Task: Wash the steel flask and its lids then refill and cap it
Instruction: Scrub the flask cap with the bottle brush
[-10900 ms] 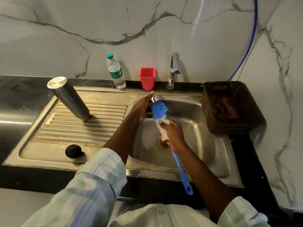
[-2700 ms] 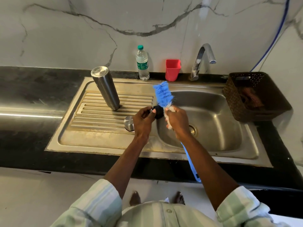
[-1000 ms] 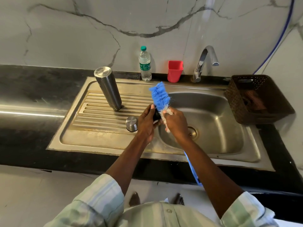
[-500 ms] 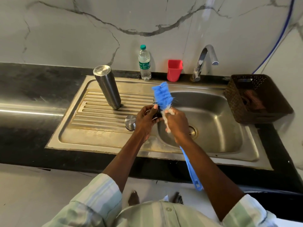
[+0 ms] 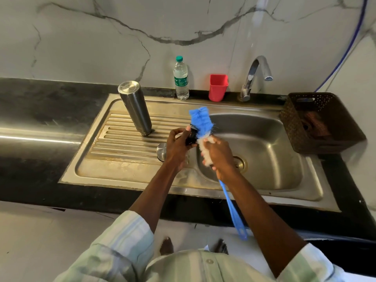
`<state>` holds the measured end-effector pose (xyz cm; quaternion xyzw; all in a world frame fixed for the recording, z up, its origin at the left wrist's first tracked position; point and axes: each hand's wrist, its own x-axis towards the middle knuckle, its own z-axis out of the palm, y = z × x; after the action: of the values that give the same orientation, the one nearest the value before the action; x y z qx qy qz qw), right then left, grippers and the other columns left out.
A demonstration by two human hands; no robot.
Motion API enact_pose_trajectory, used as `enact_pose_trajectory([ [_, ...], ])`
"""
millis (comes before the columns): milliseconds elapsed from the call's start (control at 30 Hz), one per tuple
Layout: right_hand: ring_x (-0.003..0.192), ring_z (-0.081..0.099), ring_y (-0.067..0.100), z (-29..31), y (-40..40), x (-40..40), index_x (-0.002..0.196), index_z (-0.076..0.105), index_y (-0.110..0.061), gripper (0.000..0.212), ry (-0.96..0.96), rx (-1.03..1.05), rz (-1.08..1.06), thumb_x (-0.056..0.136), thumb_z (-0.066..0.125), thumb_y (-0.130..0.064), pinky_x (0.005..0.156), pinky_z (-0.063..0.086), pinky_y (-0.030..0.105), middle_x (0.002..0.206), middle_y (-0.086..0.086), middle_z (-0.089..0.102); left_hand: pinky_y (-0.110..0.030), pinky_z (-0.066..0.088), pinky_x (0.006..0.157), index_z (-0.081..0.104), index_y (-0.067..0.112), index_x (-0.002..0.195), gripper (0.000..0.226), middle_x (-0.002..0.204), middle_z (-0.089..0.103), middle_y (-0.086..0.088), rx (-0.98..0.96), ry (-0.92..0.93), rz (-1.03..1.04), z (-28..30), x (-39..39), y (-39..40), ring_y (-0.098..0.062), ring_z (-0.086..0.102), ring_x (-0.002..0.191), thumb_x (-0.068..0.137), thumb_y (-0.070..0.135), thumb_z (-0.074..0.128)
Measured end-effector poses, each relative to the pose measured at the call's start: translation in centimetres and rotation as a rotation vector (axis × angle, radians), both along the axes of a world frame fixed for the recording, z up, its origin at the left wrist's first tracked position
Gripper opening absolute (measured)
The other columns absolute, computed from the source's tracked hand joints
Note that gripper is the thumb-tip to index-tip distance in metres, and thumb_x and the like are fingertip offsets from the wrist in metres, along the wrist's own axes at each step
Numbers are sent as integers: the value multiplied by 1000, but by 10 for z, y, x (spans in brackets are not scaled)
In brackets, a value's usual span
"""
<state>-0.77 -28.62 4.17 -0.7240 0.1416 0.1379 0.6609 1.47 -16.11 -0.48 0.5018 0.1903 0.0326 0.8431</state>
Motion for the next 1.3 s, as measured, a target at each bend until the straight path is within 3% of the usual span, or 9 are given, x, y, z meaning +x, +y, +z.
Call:
enact_pose_trajectory([
  [167,58,59,21,7,8,9,107,67,-20,15,-8,43,-15,96,57,-18,39,41,23,77,11,66,-29,54,60,56,12,93,22,79,71,-3,33,12,-39,-6,-7,-8,-14,67,68,104,30,52],
  [300,69,65,27,11,6,24,94,71,-25,14,-118,-184,100,89,58,-29,65,56,44,73,3,68,-30,55,64,65,13,111,20,91,74,-2,-64,6,-75,-12,-16,-15,-14,70,78,103,26,53],
  [467,87,63,24,12,-7,16,116,67,-28,28,-201,-505,159,92,52,-30,79,51,37,93,-2,67,-40,61,75,52,5,119,34,101,74,-16,-259,25,49,-8,-6,-2,-28,73,94,91,8,71],
  [600,90,58,29,6,-11,13,127,56,-27,35,-238,-653,211,98,37,-29,74,41,36,108,11,66,-31,58,85,60,1,118,34,100,72,-13,-244,-17,68,-4,0,7,-22,72,89,87,5,73],
  [767,105,57,31,-2,-4,-13,151,29,-36,53,-405,-886,261,100,40,-28,78,39,36,125,10,57,-34,59,88,57,5,105,25,108,69,-19,-159,-78,24,0,7,13,-28,71,97,86,-5,69],
  [900,101,60,31,-4,-14,16,147,41,-29,50,-341,-838,158,98,46,-24,75,40,35,115,13,66,-35,57,90,65,8,110,33,117,70,-18,-18,-129,-119,3,3,6,-29,68,110,81,-4,74],
  [1100,103,57,25,-4,-7,-11,149,35,-34,50,-375,-797,192,101,45,-25,74,34,30,122,10,61,-38,56,96,60,-5,126,41,122,67,-20,-180,-81,-39,-3,10,12,-31,66,112,87,1,70],
  [1167,93,55,20,-8,-10,1,147,41,-32,48,-318,-727,137,100,46,-23,73,36,29,117,8,64,-39,55,97,61,-3,125,41,123,67,-19,-178,-84,-82,-4,6,9,-31,66,114,86,5,71],
  [1300,97,62,27,-9,-13,14,136,56,-27,38,-317,-625,126,99,46,-22,74,44,34,109,9,68,-34,59,83,63,3,125,34,117,71,-14,-64,-114,-149,8,6,4,-22,71,100,92,8,66],
])
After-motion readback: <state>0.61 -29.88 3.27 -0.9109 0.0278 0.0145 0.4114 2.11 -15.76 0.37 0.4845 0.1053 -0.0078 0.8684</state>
